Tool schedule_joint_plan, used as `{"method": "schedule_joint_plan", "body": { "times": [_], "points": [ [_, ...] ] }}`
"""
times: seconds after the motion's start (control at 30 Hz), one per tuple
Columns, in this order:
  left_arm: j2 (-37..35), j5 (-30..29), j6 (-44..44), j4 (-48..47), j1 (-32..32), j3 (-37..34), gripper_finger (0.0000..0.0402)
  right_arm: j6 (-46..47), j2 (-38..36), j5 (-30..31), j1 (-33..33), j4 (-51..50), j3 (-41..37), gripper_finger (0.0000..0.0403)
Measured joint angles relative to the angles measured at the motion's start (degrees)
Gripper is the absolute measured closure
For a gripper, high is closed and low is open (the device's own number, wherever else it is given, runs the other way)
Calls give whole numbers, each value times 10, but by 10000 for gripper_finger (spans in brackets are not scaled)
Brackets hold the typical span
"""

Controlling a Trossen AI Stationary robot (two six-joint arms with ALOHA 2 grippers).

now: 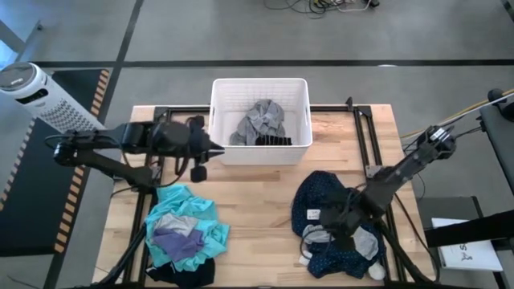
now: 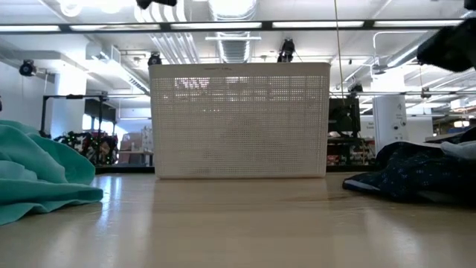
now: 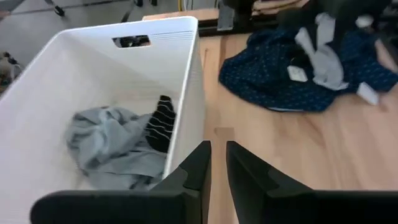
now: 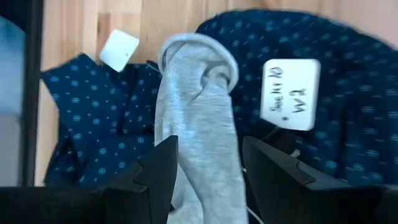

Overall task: Sort clothes
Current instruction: Put the gray sock into the white laundry bin

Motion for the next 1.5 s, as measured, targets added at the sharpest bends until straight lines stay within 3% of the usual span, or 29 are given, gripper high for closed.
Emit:
{"method": "schedule_joint_plan", "body": {
  "times": [0.2, 0.43, 0.53, 0.73, 1.0, 1.17, 1.5],
  "points": [
    [-84, -5, -37, 93, -43, -109, 365, 8, 64, -47, 0, 13, 0, 235],
    [-133, -39, -50, 168, -86, -180, 365, 4, 114, -73, 0, 10, 0, 241],
    [-142, -54, -51, 183, -98, -200, 365, 3, 125, -72, 0, 9, 0, 270],
    [-149, -63, -51, 210, -110, -229, 365, -8, 113, -73, 0, 2, 8, 389],
    [-144, -65, -49, 232, -116, -232, 365, -28, 69, -74, 0, -26, 93, 398],
    [-141, -65, -49, 231, -119, -232, 365, -72, 57, -13, 0, -60, 183, 399],
    [-119, -65, -47, 233, -121, -232, 365, -222, 56, 191, -9, -67, 335, 400]
  ]
}}
